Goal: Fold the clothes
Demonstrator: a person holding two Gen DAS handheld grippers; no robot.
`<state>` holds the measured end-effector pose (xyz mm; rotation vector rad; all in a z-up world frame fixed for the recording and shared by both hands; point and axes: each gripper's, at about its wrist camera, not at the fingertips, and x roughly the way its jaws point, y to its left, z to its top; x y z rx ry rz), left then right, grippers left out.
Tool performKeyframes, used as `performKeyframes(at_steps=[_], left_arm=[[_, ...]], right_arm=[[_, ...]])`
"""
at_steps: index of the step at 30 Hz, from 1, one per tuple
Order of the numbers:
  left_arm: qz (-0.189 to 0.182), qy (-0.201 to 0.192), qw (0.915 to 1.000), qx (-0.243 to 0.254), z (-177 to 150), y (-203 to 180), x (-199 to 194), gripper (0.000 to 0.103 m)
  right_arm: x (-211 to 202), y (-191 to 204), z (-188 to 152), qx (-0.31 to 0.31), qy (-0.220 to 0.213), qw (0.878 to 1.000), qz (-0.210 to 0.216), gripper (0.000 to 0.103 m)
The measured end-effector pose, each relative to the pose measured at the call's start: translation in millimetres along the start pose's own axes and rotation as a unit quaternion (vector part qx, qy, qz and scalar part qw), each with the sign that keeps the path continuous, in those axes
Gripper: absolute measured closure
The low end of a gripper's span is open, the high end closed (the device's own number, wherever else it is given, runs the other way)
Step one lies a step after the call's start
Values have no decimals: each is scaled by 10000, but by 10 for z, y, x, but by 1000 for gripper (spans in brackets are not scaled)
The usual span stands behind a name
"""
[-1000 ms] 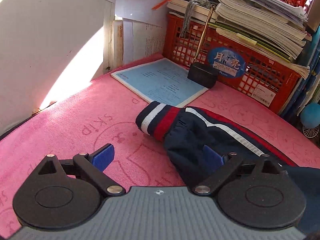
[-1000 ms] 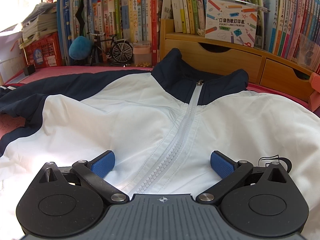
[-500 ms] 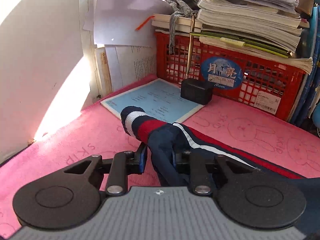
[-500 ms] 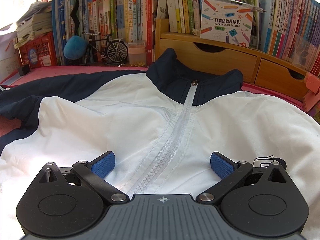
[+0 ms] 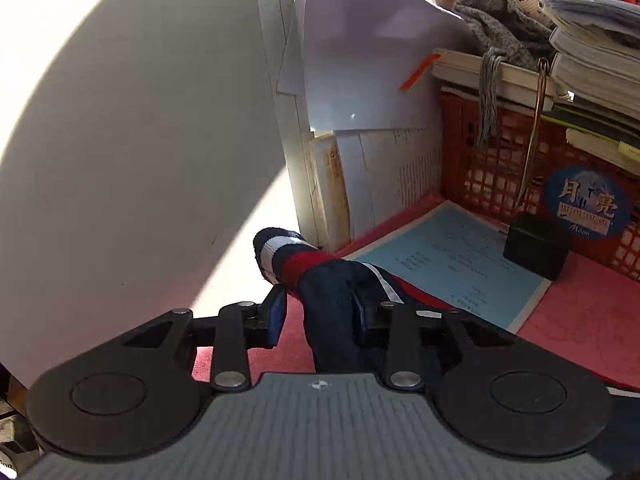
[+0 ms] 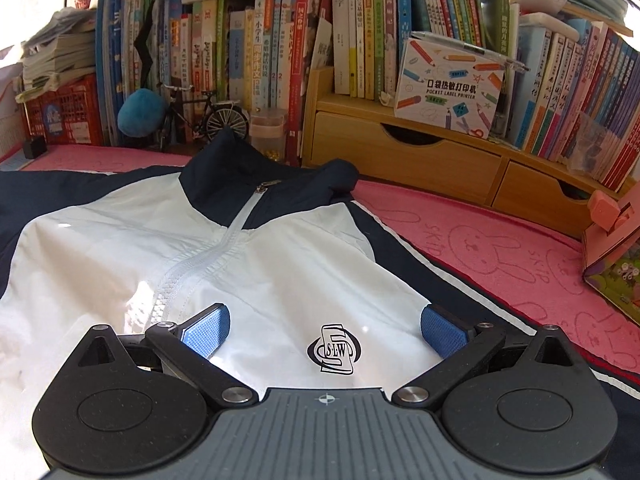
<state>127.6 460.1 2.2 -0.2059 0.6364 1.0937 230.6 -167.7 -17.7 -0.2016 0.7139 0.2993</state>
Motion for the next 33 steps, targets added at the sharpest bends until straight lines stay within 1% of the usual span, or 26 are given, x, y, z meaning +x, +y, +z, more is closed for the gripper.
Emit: performKeyframes(at_steps=[1,3,4,6,8,10,11,12,14,16,18,21,23,25,26,28,29,31,33], left_arm=[[39,166,9998,41,-102,24,75,65],[-141,256,9995,-90,-265,131,116,60],[-223,242,9994,-116,-315,171,103,57],[-251,170,9995,-9,-343,200,27,47],[-292,94,9995,72,-356,218,-73,43],[-479,50,9988,-11,-338,270,-229,43],[-626,37,9980,-45,-334,297,-303,40],[-777,24,9969,-77,-330,323,-377,38],[-1040,-102,9945,89,-354,335,-601,35],[-1215,-288,9915,357,-396,293,-805,33],[-1412,-445,9873,584,-437,237,-988,32],[-2035,-527,9746,772,-503,55,-1268,31],[-2436,-574,9630,1000,-575,-122,-1451,30],[-2745,-665,9503,1308,-681,-341,-1640,30],[-2887,-680,9444,1419,-747,-446,-1739,30],[-3184,-650,9320,1608,-881,-647,-1933,29],[-3301,-604,9271,1668,-929,-711,-1998,29],[-3589,-527,9132,1858,-1074,-860,-2191,29],[-3794,-520,9005,2061,-1195,-957,-2325,29]], right_arm=[[47,-6,-26,-2,47,10000,-43,0],[133,-20,-64,-52,107,9997,-191,0],[175,-35,-82,-90,118,9996,-253,0],[268,-106,-99,-65,94,9996,-261,0],[367,-203,-104,67,56,9997,-222,0],[490,-383,-57,578,102,9978,-312,0],[537,-486,-34,887,154,9950,-421,0],[523,-551,-28,1052,152,9935,-405,1],[481,-672,-23,1339,136,9902,-363,4],[315,-710,-88,1189,1,9925,-270,4],[131,-691,-173,821,-61,9955,-466,4],[-130,-784,-362,425,-67,9956,-836,3],[-286,-946,-525,406,-7,9939,-1022,2],[-429,-1159,-710,504,-19,9918,-1171,1],[-483,-1278,-789,636,-67,9905,-1220,0],[-561,-1463,-887,1110,-130,9852,-1297,0],[-599,-1556,-935,1346,-161,9817,-1334,0],[-696,-1733,-1036,1793,-252,9739,-1368,1],[-922,-1792,-1145,1933,-538,9732,-1123,1]])
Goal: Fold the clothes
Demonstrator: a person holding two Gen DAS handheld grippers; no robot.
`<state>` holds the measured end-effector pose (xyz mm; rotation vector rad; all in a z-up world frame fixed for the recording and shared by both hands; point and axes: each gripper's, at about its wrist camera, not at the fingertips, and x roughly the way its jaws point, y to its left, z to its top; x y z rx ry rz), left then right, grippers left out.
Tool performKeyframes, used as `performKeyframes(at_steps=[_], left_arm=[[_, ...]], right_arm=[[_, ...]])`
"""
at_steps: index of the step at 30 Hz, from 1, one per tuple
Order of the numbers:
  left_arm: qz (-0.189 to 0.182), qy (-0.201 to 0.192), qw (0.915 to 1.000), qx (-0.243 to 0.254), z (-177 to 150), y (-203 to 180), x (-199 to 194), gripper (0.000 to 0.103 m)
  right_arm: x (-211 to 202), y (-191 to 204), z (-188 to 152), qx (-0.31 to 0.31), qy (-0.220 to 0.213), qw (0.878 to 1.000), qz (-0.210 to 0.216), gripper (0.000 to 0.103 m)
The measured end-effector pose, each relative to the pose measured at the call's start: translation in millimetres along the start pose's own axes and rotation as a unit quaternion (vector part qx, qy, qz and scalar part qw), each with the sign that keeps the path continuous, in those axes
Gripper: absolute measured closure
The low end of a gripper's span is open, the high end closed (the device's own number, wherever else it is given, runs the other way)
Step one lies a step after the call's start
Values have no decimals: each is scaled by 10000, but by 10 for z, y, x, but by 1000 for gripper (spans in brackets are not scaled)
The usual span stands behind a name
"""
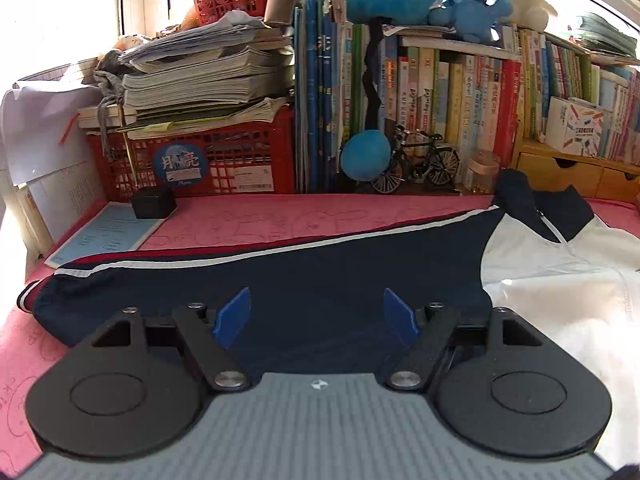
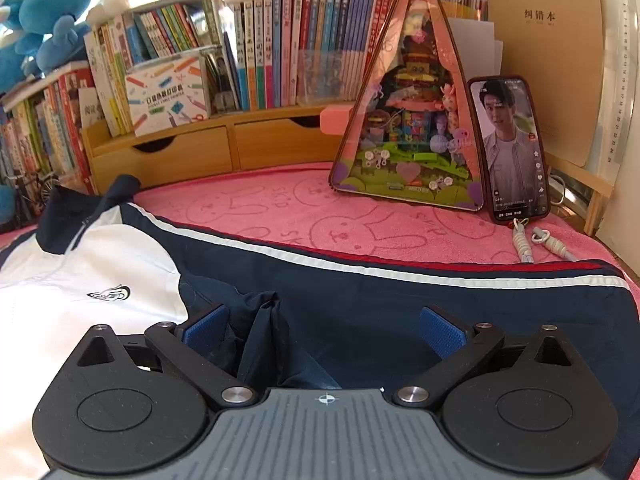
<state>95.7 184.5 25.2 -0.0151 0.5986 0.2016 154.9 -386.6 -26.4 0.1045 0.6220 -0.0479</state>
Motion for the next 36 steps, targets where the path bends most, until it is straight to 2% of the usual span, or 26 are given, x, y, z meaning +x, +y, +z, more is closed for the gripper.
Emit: performKeyframes(at_steps=[2,6,8,11,13,15,16,17,18,19,21,22,23,24,26,28,29,30,31,33,36], left_arm=[[-267,83,9994,206,-71,-217,-9,28],[-625,277,9968,406,-196,-530,9,28],[-761,373,9952,482,-253,-676,32,28],[-824,488,9939,547,-316,-866,104,28],[-866,562,9931,553,-345,-993,147,28],[-939,631,9921,535,-344,-1109,167,28],[-956,646,9919,531,-341,-1149,164,28],[-961,648,9919,525,-333,-1193,161,28],[-964,649,9919,518,-324,-1238,157,28],[-968,650,9919,511,-316,-1282,154,28],[-972,647,9918,513,-305,-1357,151,27],[-965,652,9918,523,-302,-1390,152,27],[-955,660,9917,553,-305,-1420,154,27],[-945,668,9916,584,-310,-1449,157,27],[-903,684,9915,637,-330,-1494,166,27],[-905,706,9914,632,-349,-1512,179,27],[-925,725,9912,613,-357,-1513,190,26],[-943,749,9909,604,-364,-1512,205,26],[-960,772,9906,597,-370,-1511,221,26],[-975,791,9901,621,-391,-1522,257,25],[-984,787,9900,636,-440,-1527,307,22]], right_arm=[[-217,-151,-63,150,-116,9998,-68,1],[-602,-617,-229,911,-355,9933,-616,1],[-865,-988,-372,1706,-724,9763,-1121,1],[-1070,-1515,-584,2970,-1046,9349,-1635,0],[-954,-1799,-664,3654,-805,9152,-1497,1],[-711,-1966,-664,3979,-512,9083,-1180,9],[-617,-1941,-603,3862,-557,9133,-1166,15],[-520,-1909,-538,3753,-571,9183,-1119,44],[-426,-1814,-457,3639,-478,9254,-947,83],[-394,-1599,-366,3293,-501,9387,-886,88],[-345,-1138,-188,2483,-557,9643,-738,88],[-399,-758,-127,1541,-644,9845,-536,88],[-458,-384,-84,616,-700,9953,-269,88],[-535,-41,-121,-168,-636,9975,273,88],[-770,562,-264,-1524,-539,9795,1205,85],[-967,833,-450,-2147,-711,9656,1285,75],[-1065,969,-543,-2456,-796,9570,1322,58],[-1152,1072,-617,-2689,-870,9497,1347,42],[-1188,1023,-609,-2593,-897,9525,1320,38],[-1254,915,-580,-2374,-947,9587,1250,38],[-1208,557,-348,-1605,-925,9799,734,38]])
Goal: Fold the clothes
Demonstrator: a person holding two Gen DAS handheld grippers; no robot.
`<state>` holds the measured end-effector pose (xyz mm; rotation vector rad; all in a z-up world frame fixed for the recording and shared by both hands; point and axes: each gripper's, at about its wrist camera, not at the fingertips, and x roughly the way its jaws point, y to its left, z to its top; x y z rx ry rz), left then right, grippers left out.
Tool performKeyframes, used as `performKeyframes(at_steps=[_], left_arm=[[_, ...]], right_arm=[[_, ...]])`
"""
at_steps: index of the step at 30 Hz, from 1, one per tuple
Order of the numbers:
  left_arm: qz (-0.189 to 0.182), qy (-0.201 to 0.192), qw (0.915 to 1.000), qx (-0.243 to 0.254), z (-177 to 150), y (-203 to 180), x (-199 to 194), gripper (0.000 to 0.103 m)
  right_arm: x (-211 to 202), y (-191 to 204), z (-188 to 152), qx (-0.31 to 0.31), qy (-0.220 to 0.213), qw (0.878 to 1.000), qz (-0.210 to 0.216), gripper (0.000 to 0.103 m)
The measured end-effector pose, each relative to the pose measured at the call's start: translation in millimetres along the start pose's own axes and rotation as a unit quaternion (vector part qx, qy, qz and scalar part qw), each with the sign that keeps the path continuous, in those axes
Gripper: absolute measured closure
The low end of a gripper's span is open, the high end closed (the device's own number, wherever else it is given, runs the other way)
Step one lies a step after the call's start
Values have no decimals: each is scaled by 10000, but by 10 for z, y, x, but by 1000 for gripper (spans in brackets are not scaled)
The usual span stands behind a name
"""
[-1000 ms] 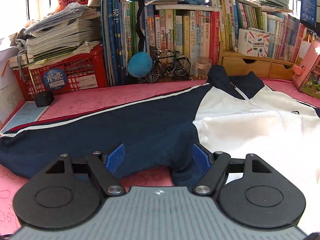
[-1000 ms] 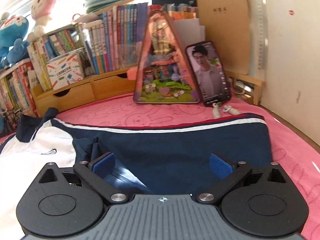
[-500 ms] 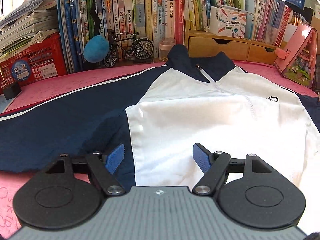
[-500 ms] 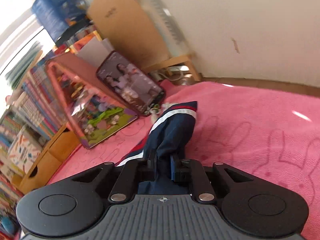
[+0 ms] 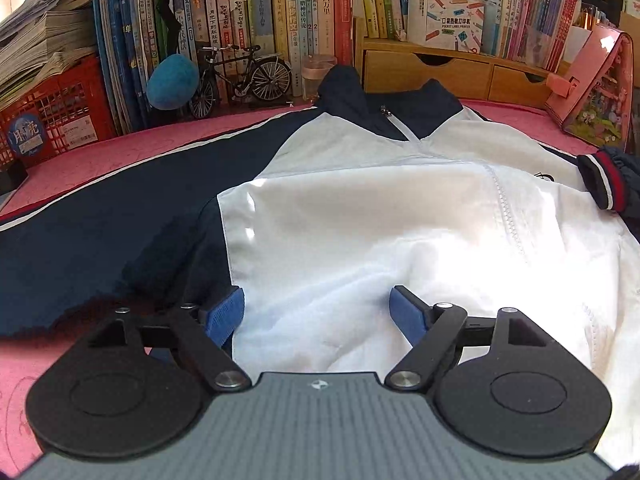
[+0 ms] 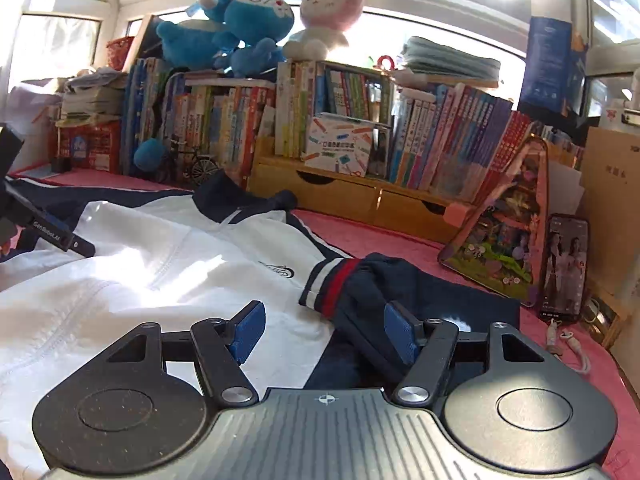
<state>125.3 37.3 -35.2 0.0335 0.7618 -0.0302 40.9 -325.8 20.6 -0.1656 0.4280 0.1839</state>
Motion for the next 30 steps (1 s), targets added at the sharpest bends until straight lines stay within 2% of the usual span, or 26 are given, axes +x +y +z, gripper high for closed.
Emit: performKeyframes(at_steps=[2,4,6,8,9,10,11,12,14,15,17,19,20,22,23,24,25,26,28,30], left_arm=[[-8,-69,10000,-5,-44,-7,27,18],[5,-180,9998,19,-73,-24,38,14],[19,-279,9996,15,-100,-34,49,9],[19,-326,9995,-29,-111,-27,57,8],[20,-319,9995,-47,-110,-22,57,7],[31,-325,9995,-51,-112,-21,56,7],[47,-335,9994,-47,-115,-26,54,7],[64,-346,9994,-43,-118,-31,53,7],[76,-358,9993,-40,-123,-28,53,6],[69,-356,9993,-56,-124,-21,55,6],[55,-351,9993,-82,-124,-9,59,5],[45,-351,9993,-79,-124,1,56,5],[44,-353,9993,-76,-124,3,58,5],[33,-356,9993,-71,-127,7,61,5],[14,-351,9994,-56,-126,9,61,5],[-6,-346,9994,-40,-125,11,61,5],[-77,-319,9995,21,-118,9,58,5],[-136,-279,9994,118,-107,7,51,5],[-251,-238,9990,299,-78,26,17,6],[-186,-380,9985,352,-46,85,-67,6]], right_arm=[[91,-152,4,85,116,9996,-238,38],[226,-100,-10,-350,187,9982,-442,36],[384,58,-9,-741,183,9948,-675,24],[642,134,20,-685,212,9939,-835,19],[782,114,39,-504,365,9954,-733,20],[912,87,50,-322,517,9961,-636,23],[990,32,27,-131,662,9961,-560,39],[1063,-27,6,58,799,9955,-498,59],[1071,-240,-3,519,847,9934,-575,74],[992,-380,10,704,760,9908,-876,80],[828,-672,31,1073,580,9812,-1498,81],[627,-1090,-11,1453,380,9600,-2365,81],[554,-1304,-56,1600,374,9456,-2808,80],[412,-1679,-157,1754,490,9100,-3725,72],[355,-1801,-206,1714,617,8943,-4087,55],[299,-1858,-246,1608,688,8890,-4232,33],[240,-1898,-282,1495,720,8852,-4346,26],[164,-1856,-300,1360,565,8898,-4320,20],[47,-1736,-295,1120,278,9019,-4162,13],[53,-1585,-193,954,92,9266,-3636,12]])
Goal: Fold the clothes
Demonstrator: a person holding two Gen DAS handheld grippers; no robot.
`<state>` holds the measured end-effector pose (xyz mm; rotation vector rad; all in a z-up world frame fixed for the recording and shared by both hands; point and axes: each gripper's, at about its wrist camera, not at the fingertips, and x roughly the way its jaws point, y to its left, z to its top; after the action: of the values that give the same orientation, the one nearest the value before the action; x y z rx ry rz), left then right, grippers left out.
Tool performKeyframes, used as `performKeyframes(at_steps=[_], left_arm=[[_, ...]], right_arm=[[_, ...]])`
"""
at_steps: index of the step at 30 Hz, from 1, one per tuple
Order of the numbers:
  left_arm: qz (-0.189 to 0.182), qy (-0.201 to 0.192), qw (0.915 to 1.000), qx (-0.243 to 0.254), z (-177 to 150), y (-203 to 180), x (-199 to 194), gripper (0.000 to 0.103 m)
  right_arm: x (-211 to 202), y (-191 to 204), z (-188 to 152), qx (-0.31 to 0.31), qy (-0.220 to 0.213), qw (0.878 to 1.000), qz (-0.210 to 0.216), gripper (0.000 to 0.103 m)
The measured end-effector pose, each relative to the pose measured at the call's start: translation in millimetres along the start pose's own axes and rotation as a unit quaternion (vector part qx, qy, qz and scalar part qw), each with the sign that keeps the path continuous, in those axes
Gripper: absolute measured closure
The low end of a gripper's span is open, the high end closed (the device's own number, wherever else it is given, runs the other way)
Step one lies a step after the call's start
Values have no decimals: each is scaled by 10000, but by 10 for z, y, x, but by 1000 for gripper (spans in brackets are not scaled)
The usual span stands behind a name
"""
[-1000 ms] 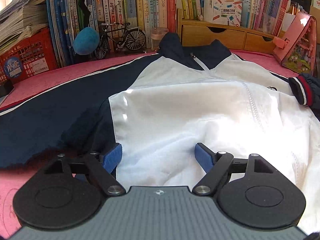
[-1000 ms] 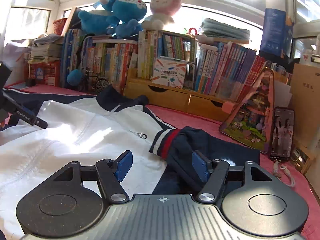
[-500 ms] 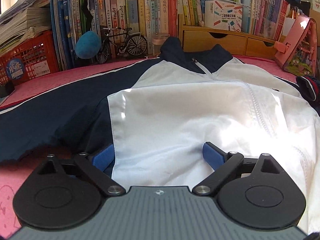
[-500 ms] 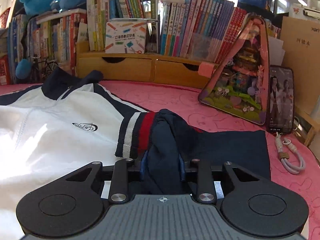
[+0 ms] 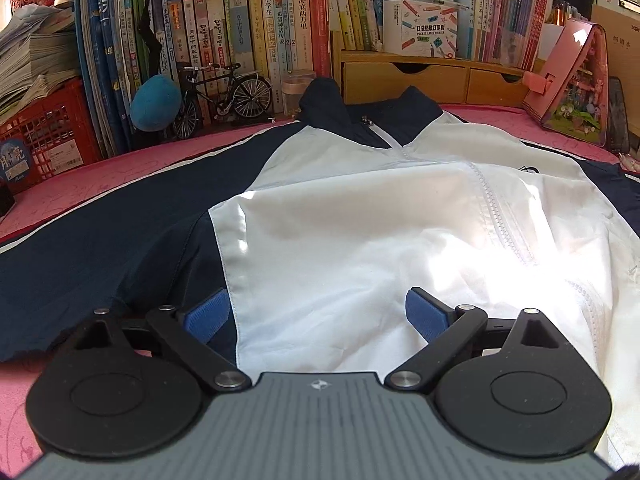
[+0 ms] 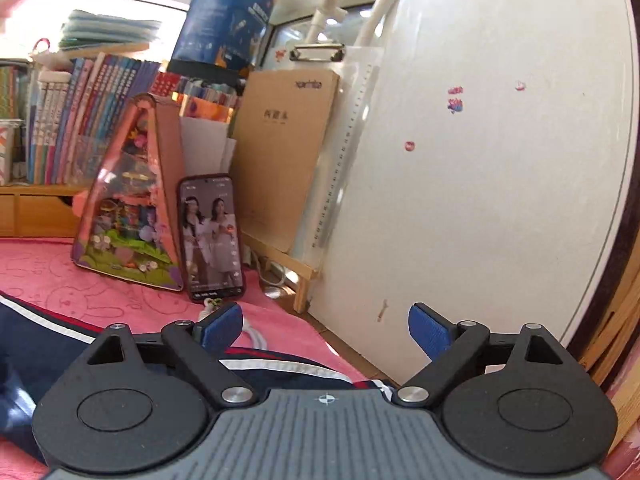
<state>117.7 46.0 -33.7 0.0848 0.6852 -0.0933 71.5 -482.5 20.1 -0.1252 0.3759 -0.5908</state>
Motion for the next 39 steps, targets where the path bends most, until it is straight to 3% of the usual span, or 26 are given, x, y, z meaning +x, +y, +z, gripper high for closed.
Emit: performKeyframes(at_steps=[3,6,10,13,14,15,16,17,21,25,33,35,37,39], left_arm=[[126,-289,9995,-99,102,163,-153,6],[304,-556,9978,-187,281,362,-203,6],[710,-611,9956,-81,525,556,18,6],[451,-709,9965,33,645,623,208,6],[337,-719,9968,122,692,590,306,6],[222,-725,9969,216,741,551,408,6],[183,-706,9969,290,781,502,490,6],[151,-630,9971,396,834,421,627,6],[261,-331,9962,758,908,232,1092,7],[550,-276,9942,881,925,225,1436,6],[909,-2,9958,-134,1252,636,1799,1],[1027,7,9944,-239,1239,686,1733,4],[987,4,9946,-313,1177,744,1594,10],[871,66,9955,-365,1040,840,1338,10]], right_arm=[[-18,354,132,-140,-22,9931,1167,13],[112,956,270,-256,152,9751,2195,18],[245,1891,415,-582,588,9428,3228,26],[233,2615,517,-1064,862,9179,3725,32],[229,2838,552,-1225,901,9127,3792,41],[242,3014,580,-1343,1018,9073,3853,75],[284,3252,588,-1515,1291,8960,3969,98],[324,3444,582,-1636,1453,8891,4019,97],[355,3938,536,-2179,1076,8954,3730,98],[639,4218,610,-1841,1123,9032,3712,99],[1080,4385,664,-1135,1106,9024,4007,102],[1092,4325,646,-996,1133,9002,4086,102],[1026,4163,621,-827,1241,8950,4203,97],[864,3898,564,-683,1279,8853,4418,77]])
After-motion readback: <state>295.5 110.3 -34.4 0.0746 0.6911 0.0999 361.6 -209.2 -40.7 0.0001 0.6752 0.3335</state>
